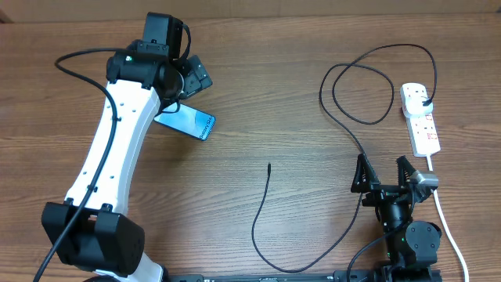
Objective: Plug charger to phone and switch on socket
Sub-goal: 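Reach the left gripper forward over the Galaxy phone, then lower the left gripper and close it on the phone's bottom edge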
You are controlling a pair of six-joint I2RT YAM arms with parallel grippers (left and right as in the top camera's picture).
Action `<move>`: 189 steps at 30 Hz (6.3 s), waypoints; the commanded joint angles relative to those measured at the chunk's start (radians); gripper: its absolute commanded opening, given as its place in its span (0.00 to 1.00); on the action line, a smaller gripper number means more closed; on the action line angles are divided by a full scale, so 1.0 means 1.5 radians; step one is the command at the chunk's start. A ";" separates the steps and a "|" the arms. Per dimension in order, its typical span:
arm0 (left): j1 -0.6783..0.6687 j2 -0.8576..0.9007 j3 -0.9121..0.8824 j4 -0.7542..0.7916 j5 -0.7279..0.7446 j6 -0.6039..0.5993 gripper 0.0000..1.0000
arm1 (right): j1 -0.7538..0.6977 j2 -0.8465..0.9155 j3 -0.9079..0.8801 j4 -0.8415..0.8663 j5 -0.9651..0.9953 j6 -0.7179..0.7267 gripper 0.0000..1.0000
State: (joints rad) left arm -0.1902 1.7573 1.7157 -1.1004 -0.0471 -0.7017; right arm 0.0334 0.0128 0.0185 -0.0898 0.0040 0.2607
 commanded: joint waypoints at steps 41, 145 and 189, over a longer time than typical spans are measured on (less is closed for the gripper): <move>0.058 0.251 0.018 -0.013 0.026 -0.377 1.00 | 0.003 -0.007 -0.007 0.004 0.002 -0.002 1.00; 0.056 0.319 -0.035 0.072 -0.012 -0.410 1.00 | 0.003 -0.007 -0.007 0.004 0.002 -0.002 1.00; 0.063 0.347 -0.035 0.055 -0.011 -0.480 1.00 | 0.003 -0.007 -0.007 0.004 0.002 -0.002 1.00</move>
State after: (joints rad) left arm -0.1047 2.2261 1.6768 -1.0050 -0.0334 -1.3933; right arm 0.0338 0.0128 0.0185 -0.0898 0.0040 0.2615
